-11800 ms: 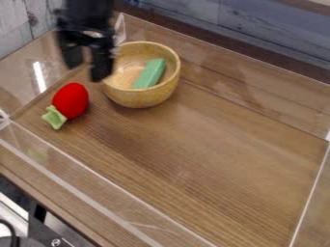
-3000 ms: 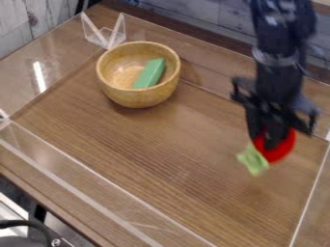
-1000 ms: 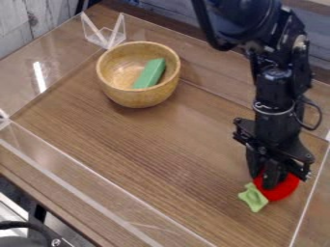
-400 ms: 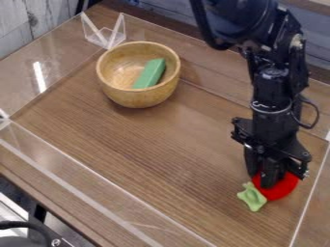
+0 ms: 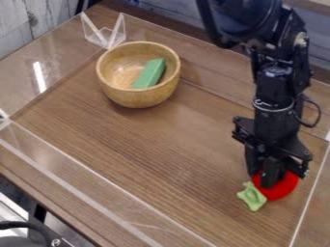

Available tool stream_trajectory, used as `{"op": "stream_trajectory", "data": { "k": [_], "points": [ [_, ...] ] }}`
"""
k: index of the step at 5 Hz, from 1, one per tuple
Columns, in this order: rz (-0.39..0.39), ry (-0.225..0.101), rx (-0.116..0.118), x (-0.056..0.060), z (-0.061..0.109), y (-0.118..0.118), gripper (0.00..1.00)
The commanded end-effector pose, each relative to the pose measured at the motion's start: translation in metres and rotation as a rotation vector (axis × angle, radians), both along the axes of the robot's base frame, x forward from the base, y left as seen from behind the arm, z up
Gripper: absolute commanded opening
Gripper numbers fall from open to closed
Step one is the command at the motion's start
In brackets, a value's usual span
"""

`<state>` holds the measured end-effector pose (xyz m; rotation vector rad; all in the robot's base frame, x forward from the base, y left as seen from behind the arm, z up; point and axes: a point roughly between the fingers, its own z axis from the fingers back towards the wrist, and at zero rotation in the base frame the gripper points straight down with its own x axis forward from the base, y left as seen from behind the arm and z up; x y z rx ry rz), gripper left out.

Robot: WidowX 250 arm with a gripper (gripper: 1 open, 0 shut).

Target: Move the red object to the right side of the table

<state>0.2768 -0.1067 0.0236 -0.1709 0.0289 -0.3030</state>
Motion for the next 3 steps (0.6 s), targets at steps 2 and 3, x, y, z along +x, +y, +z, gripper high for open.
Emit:
{"op": "stream_trajectory", "data": {
  "k": [2,3],
  "points": [
    [0.036,0.0,0.005,0.0066,-0.0025,0.0043,0.0],
    [0.04,0.002,0.006,0.0085,-0.0039,0.0033,0.0]
  ]
}}
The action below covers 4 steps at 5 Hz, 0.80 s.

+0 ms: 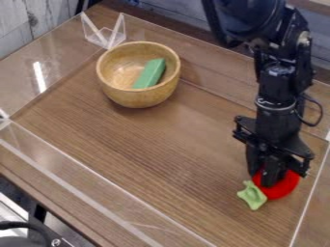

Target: Move the red object to the right side of the table

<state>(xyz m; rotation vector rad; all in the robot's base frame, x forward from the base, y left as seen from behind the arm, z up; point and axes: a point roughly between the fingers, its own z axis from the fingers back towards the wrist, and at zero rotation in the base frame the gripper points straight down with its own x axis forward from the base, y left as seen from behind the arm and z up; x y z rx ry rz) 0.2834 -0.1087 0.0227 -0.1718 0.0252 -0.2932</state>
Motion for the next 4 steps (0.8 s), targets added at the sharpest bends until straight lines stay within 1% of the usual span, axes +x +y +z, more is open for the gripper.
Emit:
{"op": "stream_trajectory", "data": {
  "k": [1,4],
  "points": [
    [0.034,0.008,0.008,0.0036,-0.0046,0.0044,0.0],
    [0.045,0.017,0.011,0.0083,-0.0091,0.0022,0.0]
  ]
}}
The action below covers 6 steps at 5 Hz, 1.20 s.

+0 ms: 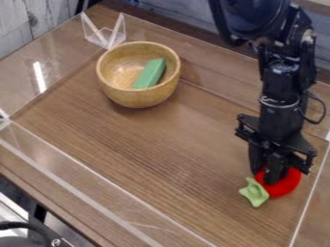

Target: Move the red object to the right side of the table

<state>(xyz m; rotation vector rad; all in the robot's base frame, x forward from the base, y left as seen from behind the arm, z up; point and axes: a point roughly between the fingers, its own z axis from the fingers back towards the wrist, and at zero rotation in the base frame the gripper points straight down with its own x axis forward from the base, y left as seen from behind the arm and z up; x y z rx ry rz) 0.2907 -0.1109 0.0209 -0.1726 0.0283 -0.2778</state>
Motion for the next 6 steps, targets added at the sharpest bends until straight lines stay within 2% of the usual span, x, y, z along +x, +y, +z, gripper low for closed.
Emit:
{"op": "stream_trajectory", "data": {
  "k": [1,6],
  "points": [
    [0.033,0.017,0.012,0.0023,-0.009,0.0039,0.0],
    [0.05,0.044,0.019,0.0056,-0.0116,0.0029,0.0]
  ]
}}
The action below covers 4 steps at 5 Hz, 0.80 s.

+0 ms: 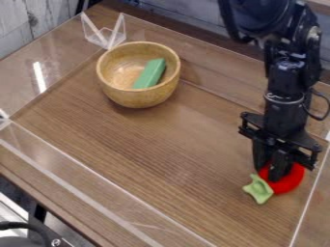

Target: Move the red object to the right side of the table

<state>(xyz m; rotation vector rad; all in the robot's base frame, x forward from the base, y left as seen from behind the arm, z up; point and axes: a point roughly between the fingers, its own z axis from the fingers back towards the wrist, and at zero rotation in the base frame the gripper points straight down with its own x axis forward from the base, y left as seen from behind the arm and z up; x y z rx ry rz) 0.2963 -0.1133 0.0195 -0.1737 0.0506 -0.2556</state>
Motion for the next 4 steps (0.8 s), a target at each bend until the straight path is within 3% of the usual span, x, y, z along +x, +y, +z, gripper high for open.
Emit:
{"op": "stream_trajectory", "data": {
  "k": [1,2,3,4],
  "points": [
    [0.033,0.027,0.018,0.0,-0.011,0.005,0.0],
    [0.037,0.033,0.02,0.0,-0.01,0.005,1.0],
    [0.04,0.039,0.022,0.001,-0.005,0.005,0.0],
    [0.042,0.041,0.019,0.0,0.001,0.007,1.0]
  ]
}}
